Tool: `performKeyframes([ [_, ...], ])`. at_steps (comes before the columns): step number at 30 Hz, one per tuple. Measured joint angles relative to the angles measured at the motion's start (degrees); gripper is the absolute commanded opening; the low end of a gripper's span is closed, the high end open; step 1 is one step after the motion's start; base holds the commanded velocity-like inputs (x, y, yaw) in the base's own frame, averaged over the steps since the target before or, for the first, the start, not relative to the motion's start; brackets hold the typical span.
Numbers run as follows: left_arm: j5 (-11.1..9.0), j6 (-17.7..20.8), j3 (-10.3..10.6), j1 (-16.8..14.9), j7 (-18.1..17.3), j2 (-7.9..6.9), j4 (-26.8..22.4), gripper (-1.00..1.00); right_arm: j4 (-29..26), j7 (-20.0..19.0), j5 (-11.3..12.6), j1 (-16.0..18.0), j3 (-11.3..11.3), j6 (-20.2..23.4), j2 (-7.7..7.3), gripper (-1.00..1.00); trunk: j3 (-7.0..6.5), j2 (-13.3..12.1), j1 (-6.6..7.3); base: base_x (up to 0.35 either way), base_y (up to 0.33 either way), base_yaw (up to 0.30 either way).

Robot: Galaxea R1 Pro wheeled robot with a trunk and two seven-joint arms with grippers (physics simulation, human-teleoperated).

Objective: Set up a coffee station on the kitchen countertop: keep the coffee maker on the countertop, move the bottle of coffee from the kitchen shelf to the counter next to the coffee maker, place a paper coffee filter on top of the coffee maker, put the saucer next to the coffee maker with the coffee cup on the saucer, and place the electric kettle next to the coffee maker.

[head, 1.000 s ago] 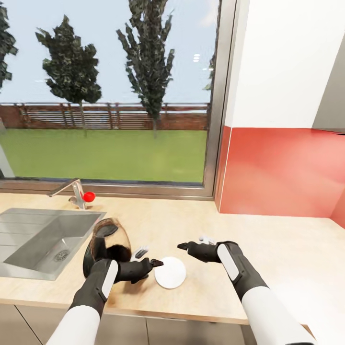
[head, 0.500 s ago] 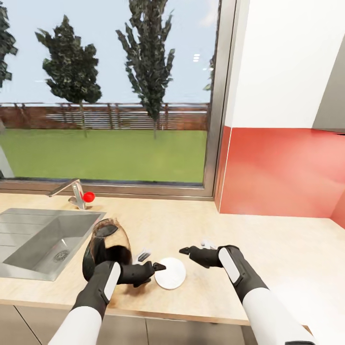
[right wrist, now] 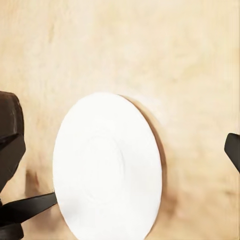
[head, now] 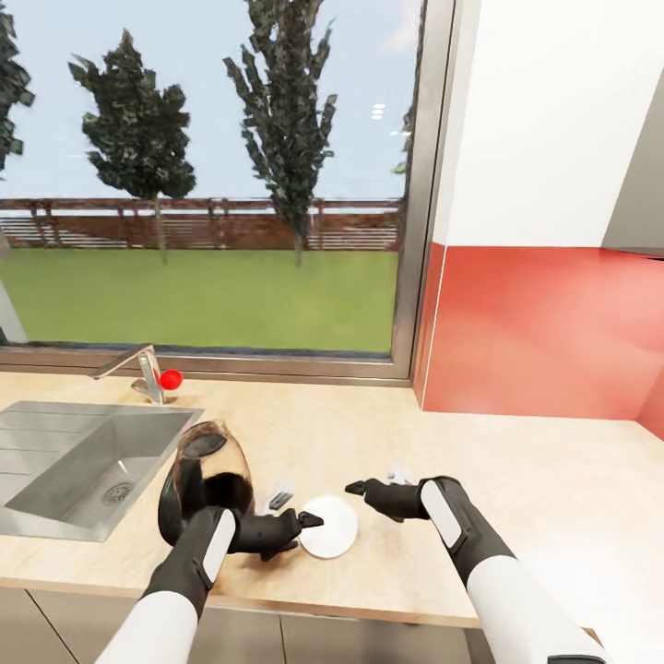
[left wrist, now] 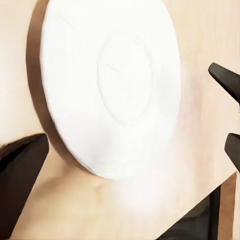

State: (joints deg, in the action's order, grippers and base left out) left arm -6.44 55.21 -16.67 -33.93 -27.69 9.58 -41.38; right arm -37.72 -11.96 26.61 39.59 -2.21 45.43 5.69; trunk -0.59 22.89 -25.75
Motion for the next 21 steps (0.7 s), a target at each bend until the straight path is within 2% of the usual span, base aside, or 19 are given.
performKeyframes([
  [12,0.43,0.01,0.24,0.01,0.06,0.36,1.27,1.00,1.18,0.00,0.09,0.01,-0.02,0.00,0.07,1.00,0.01,-0.01,0.00,0.002,0.000,0.000],
  [21,0.31,0.04,3.94,0.00,-2.28,0.36,1.27,1.00,1.28,0.00,0.05,0.01,0.00,0.01,0.14,1.00,0.00,0.00,0.00,0.000,0.000,0.000],
])
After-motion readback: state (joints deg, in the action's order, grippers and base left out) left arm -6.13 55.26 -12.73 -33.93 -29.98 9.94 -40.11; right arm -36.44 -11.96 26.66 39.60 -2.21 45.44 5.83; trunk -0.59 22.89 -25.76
